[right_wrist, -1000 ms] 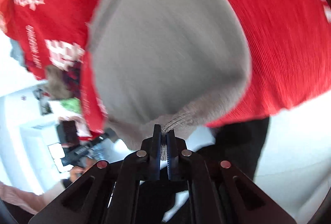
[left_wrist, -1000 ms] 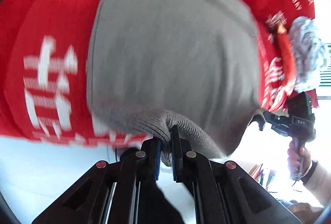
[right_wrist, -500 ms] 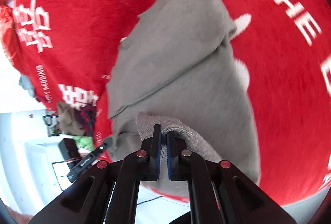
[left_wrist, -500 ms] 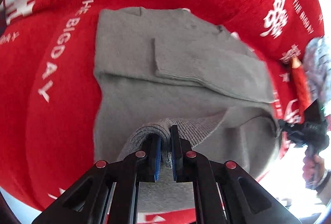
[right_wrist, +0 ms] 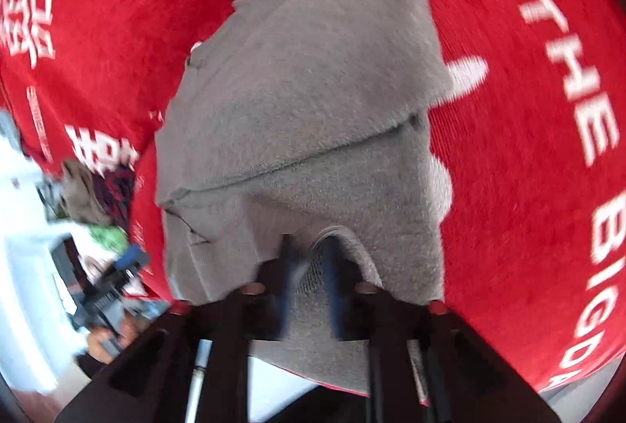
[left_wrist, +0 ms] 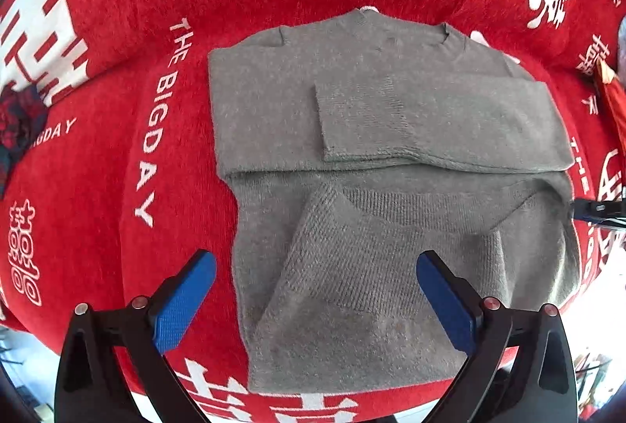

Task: Fold small clothes
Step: 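Lift the hem with both grippers and fold it over toward the collar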

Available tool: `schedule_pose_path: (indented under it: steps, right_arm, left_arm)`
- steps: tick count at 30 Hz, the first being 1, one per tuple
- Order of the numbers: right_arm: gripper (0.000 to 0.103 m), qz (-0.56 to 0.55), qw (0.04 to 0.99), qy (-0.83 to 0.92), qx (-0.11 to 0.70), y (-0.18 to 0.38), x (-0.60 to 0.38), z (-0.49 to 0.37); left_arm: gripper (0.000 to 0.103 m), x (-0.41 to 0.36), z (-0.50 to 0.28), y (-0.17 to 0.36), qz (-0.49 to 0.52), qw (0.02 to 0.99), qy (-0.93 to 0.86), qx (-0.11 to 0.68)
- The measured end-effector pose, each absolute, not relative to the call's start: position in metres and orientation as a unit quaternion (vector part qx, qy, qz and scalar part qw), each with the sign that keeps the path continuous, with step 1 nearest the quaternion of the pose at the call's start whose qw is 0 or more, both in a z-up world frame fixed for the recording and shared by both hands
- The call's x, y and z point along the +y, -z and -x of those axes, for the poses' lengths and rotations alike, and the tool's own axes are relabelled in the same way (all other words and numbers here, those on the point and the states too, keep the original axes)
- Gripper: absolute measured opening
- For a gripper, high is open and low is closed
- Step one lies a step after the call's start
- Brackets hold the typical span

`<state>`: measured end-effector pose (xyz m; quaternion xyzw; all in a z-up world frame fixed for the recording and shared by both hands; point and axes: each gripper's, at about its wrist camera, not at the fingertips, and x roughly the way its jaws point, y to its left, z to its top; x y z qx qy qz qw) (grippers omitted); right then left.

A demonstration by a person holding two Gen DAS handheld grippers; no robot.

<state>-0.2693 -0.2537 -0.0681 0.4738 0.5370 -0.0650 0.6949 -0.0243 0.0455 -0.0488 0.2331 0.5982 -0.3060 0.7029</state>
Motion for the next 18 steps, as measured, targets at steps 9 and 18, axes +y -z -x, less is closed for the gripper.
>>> schedule_pose_path:
  steps: [9, 18]
  right_arm:
    - [0.067, -0.366, 0.724, 0.072, 0.580, 0.068, -0.247, 0.249]
    - [0.007, -0.224, 0.749, 0.110, 0.613, 0.053, -0.198, 0.225]
  left_arm:
    - [0.072, 0.023, 0.015, 0.095, -0.267, 0.655, 0.331, 0.625]
    - [0.008, 0.035, 0.012, 0.079, -0.230, 0.636, 0.407, 0.614]
